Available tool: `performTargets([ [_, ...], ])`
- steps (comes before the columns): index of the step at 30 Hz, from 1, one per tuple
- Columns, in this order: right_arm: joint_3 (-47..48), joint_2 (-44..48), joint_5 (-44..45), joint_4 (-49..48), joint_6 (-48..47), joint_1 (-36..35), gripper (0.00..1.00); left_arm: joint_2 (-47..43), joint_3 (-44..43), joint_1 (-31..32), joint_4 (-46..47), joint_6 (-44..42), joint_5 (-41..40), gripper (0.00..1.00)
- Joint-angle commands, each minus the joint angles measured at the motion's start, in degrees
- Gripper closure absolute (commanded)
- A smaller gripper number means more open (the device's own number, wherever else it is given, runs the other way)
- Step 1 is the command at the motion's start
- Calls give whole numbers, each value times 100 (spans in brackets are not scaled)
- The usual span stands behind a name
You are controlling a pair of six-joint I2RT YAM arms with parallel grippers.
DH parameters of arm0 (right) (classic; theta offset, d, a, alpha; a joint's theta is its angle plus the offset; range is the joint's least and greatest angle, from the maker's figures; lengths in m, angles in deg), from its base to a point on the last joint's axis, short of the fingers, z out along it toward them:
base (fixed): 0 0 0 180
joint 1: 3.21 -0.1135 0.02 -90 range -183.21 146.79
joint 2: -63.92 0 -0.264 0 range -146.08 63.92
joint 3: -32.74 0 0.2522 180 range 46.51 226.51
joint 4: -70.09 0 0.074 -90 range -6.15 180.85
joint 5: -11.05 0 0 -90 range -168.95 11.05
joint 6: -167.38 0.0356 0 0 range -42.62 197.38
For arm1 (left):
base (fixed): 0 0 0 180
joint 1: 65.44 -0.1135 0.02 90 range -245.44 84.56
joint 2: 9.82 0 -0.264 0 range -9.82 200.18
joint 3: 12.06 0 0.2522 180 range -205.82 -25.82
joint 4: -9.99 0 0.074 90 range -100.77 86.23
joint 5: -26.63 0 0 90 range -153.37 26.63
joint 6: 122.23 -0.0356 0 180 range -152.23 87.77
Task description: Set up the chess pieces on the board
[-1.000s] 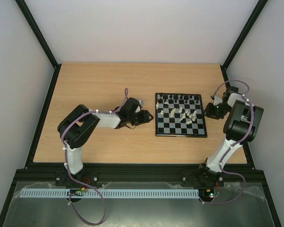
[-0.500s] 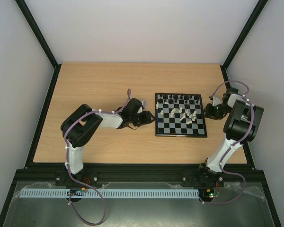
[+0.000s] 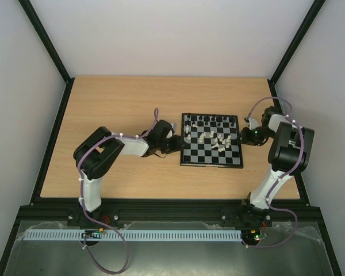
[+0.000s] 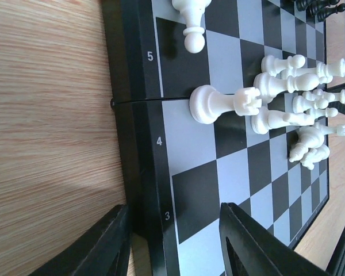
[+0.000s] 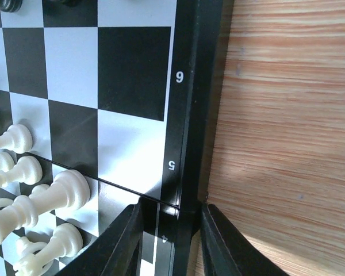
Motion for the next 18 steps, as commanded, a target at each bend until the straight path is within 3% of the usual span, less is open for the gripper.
performTargets([
  [1, -322, -22, 174, 422, -90, -314, 73, -206, 221, 41, -117, -35, -69, 55],
  [18, -909, 850, 230, 658, 45, -1319, 73, -2193, 1511, 78, -1117, -299, -904, 57],
])
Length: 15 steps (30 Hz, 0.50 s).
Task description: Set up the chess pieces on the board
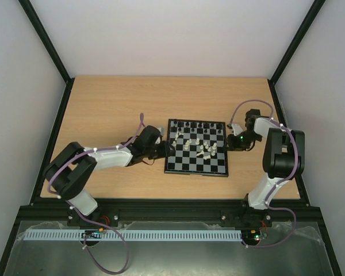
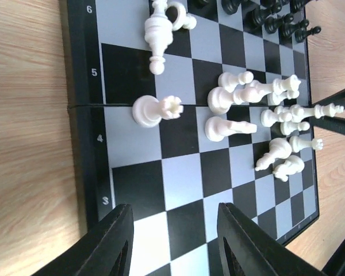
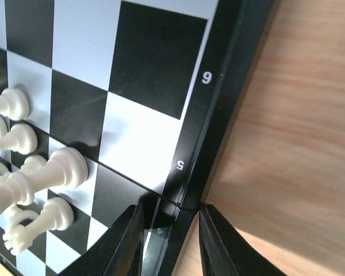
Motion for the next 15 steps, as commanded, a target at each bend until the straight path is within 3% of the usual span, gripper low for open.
performTargets([
  [1, -253, 301, 5, 621, 45, -280, 73, -475, 338, 35, -443, -127, -265, 56],
  [10, -466, 351, 9, 480, 268, -763, 73, -1749, 998, 30, -1153, -215, -914, 55],
  [15, -466, 275, 39, 388, 359, -860, 73, -1970, 1105, -216, -1396, -409, -1123, 46],
])
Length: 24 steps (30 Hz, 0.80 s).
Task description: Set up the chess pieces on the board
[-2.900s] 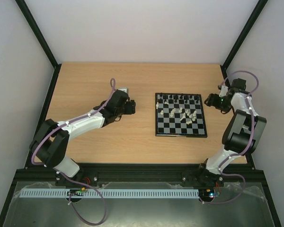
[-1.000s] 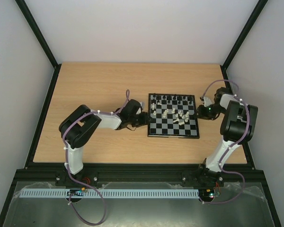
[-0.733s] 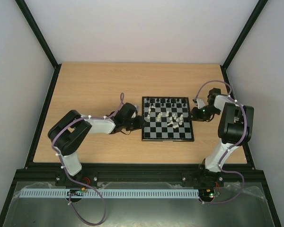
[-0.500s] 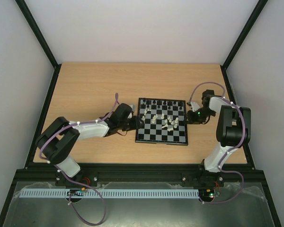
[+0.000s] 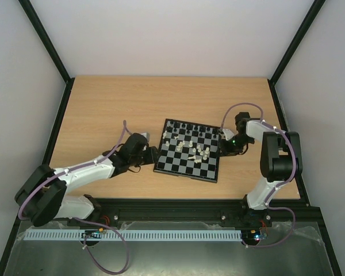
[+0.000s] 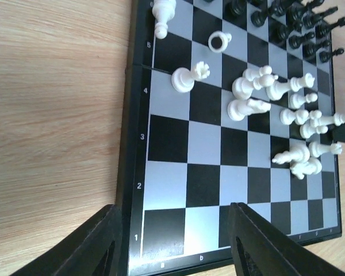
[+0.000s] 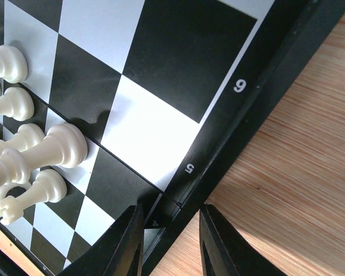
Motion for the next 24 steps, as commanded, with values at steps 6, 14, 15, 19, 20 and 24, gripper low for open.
performTargets([
  [6, -91, -108, 143, 67, 208, -384, 73, 352, 110, -525, -9, -580, 170, 48],
  [14, 22, -292, 337, -62, 357, -771, 73, 935, 121, -614, 399, -781, 461, 49],
  [15, 35, -311, 365, -71, 366, -822, 72, 959, 138, -612, 435, -774, 494, 49],
  [19, 25, -364, 445, -125, 403, -1032, 73, 888, 263, -614, 476, -713, 563, 52],
  [20, 21, -372, 459, -145, 411, -1083, 72, 827, 305, -604, 461, -698, 574, 52],
  [24, -35, -401, 456, -175, 419, -1251, 72, 538, 458, -576, 366, -640, 563, 54],
])
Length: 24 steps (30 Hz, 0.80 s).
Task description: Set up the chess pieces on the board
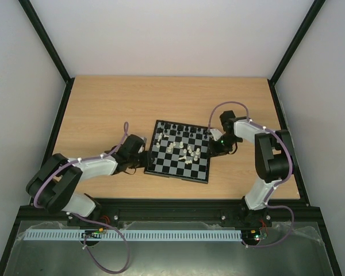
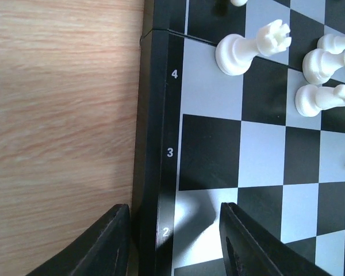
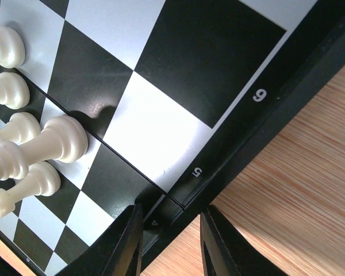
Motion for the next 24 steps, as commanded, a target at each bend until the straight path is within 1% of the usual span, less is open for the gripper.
performTargets([
  [1, -192, -330, 190, -25, 0, -295, 72, -384, 213, 24, -44, 46, 118, 55],
  [9, -234, -358, 61, -30, 21, -343, 72, -922, 636, 134, -87, 311, 58, 57],
  [13, -240, -281, 133, -29, 79, -341, 68, -1054, 619, 129, -360, 411, -185, 54],
  [15, -243, -172, 304, -52, 102, -328, 66, -1143, 496, 128, -609, 366, -285, 50],
  [20, -176, 188, 669, 23, 68, -132, 54, -1382, -47, 128, -1431, -22, -565, 41],
  [24, -4, 528, 734, 234, 103, 189, 51, -1401, -636, 130, -1982, -510, -750, 41],
])
